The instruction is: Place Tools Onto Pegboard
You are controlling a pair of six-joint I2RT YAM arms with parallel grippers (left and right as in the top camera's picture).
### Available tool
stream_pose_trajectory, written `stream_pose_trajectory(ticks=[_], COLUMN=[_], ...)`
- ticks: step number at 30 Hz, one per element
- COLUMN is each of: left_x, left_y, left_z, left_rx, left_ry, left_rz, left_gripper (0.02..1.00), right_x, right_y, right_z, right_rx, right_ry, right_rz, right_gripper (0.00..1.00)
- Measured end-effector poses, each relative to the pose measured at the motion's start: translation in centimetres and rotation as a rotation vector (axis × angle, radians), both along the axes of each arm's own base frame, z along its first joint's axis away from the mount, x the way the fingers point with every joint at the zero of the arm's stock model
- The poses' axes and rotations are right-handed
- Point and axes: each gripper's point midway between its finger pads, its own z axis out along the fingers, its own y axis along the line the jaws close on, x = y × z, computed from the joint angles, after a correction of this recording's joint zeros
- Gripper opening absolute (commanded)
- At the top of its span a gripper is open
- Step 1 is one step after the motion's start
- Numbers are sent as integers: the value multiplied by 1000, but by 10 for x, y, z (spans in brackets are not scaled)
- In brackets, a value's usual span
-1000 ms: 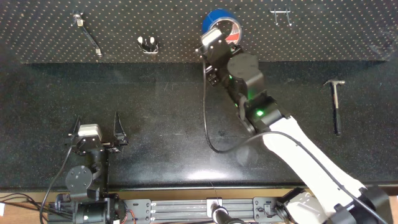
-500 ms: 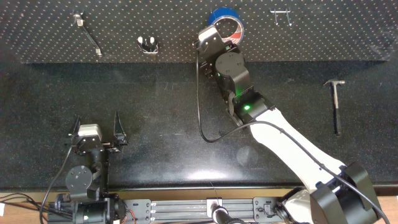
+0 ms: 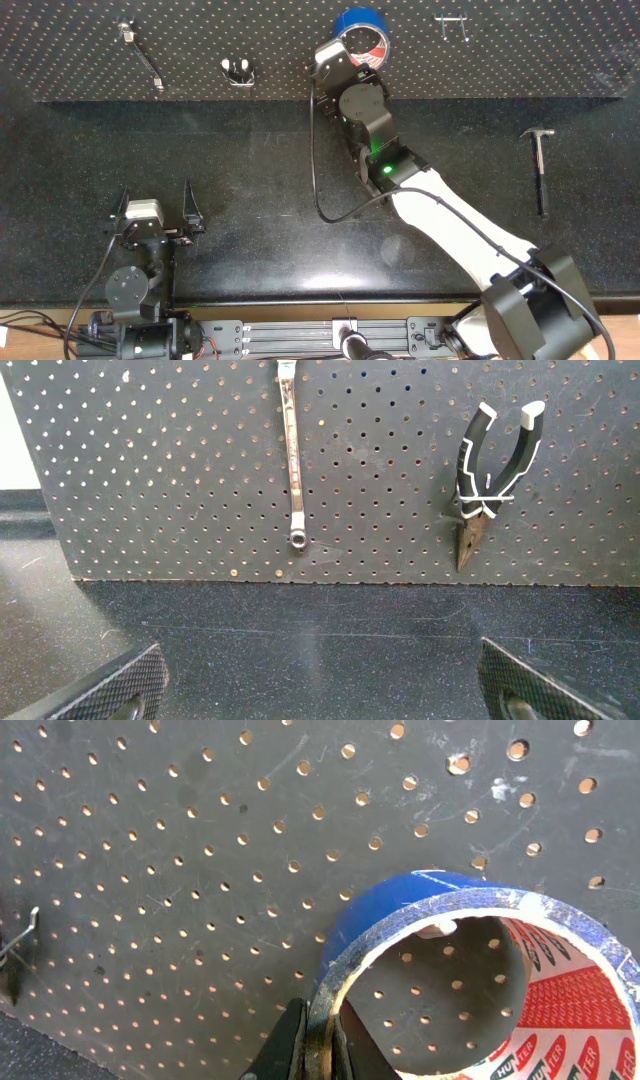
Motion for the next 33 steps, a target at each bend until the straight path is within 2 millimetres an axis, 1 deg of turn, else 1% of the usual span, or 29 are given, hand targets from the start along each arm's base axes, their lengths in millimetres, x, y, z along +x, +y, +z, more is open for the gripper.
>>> stream_pose_trajectory(ticks=[9, 10, 11, 12, 13, 14, 15, 17, 19, 23, 26, 29, 32, 33], left_x=[0, 0, 0, 0, 0, 0, 0, 0, 0, 0, 0, 0, 0, 0], left_y=[0, 0, 0, 0, 0, 0, 0, 0, 0, 0, 0, 0, 0, 0], left_z=[0, 0, 0, 0, 0, 0, 0, 0, 0, 0, 0, 0, 0, 0], left_rx=[0, 0, 0, 0, 0, 0, 0, 0, 0, 0, 0, 0, 0, 0], left_ry=[0, 0, 0, 0, 0, 0, 0, 0, 0, 0, 0, 0, 0, 0], left_rz=[0, 0, 0, 0, 0, 0, 0, 0, 0, 0, 0, 0, 0, 0], left_gripper=[996, 996, 996, 996, 996, 996, 996, 996, 996, 998, 996, 996, 996, 996], right_x=[6, 6, 6, 6, 6, 6, 7, 7, 7, 7, 7, 4, -6, -11], right_y=[4, 4, 4, 4, 4, 4, 3, 3, 3, 2, 2, 1, -5, -9], right_z=[-9, -9, -9, -9, -10, -10, -11, -12, -12, -12, -12, -11, 1, 9], right_rx=[-10, -12, -14, -20, -25, -27, -32, -37, -37, -36, -37, -41, -49, -50], right_ry=[-9, -10, -10, -11, -9, -8, -7, -7, -6, -6, -5, 6, 18, 21], right_rz=[4, 4, 5, 5, 3, 3, 0, 0, 0, -1, 0, 0, 1, 1], right_gripper=[77, 134, 169, 261, 327, 358, 435, 527, 663, 816, 877, 886, 888, 890])
